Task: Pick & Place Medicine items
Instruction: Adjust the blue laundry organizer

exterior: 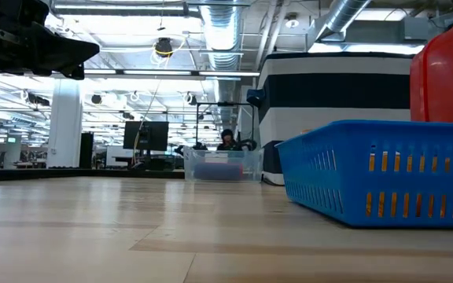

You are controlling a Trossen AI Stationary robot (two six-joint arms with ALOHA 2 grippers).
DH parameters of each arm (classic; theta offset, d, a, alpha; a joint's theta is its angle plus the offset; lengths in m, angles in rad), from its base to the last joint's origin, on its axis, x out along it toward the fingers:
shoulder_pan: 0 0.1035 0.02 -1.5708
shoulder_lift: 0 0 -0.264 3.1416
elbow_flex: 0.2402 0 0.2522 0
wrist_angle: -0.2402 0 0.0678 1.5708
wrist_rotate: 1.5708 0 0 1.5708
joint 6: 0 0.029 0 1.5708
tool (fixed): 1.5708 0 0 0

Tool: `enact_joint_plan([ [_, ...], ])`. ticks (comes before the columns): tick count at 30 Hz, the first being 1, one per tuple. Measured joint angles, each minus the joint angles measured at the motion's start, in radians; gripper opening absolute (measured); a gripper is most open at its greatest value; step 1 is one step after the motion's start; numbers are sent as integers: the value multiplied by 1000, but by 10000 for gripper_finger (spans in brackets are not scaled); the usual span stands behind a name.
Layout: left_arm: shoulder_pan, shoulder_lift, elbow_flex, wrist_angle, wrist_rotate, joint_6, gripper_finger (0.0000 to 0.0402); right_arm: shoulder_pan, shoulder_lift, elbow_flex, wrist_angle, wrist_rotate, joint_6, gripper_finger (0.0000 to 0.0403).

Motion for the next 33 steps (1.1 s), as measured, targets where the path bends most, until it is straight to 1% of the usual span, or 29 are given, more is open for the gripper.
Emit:
enact_joint_plan([
  [4, 0, 0, 0, 0, 0, 0, 0, -90, 0, -90, 127, -138, -42, 219],
  [6, 0, 0, 0, 0, 0, 0, 0, -129, 2, -129, 179, -183, -53, 219],
  [9, 0, 0, 0, 1, 0, 0, 0, -186, 1, -190, 246, -261, -55, 219],
  [15, 0, 0, 0, 3, 0, 0, 0, -282, 0, -297, 413, -461, -50, 219],
  [17, 0, 0, 0, 3, 0, 0, 0, -312, 1, -328, 443, -524, -50, 219],
  [20, 0, 0, 0, 3, 0, 0, 0, -354, 1, -375, 526, -591, -48, 219],
  [22, 0, 0, 0, 3, 0, 0, 0, -380, 1, -407, 590, -627, -37, 219],
  [25, 0, 0, 0, 3, 0, 0, 0, -411, 1, -448, 657, -634, -27, 219],
  [29, 0, 0, 0, 3, 0, 0, 0, -447, -8, -473, 656, -634, -28, 219],
  [33, 0, 0, 0, 2, 0, 0, 0, -476, -71, -527, 639, -633, -49, 219],
])
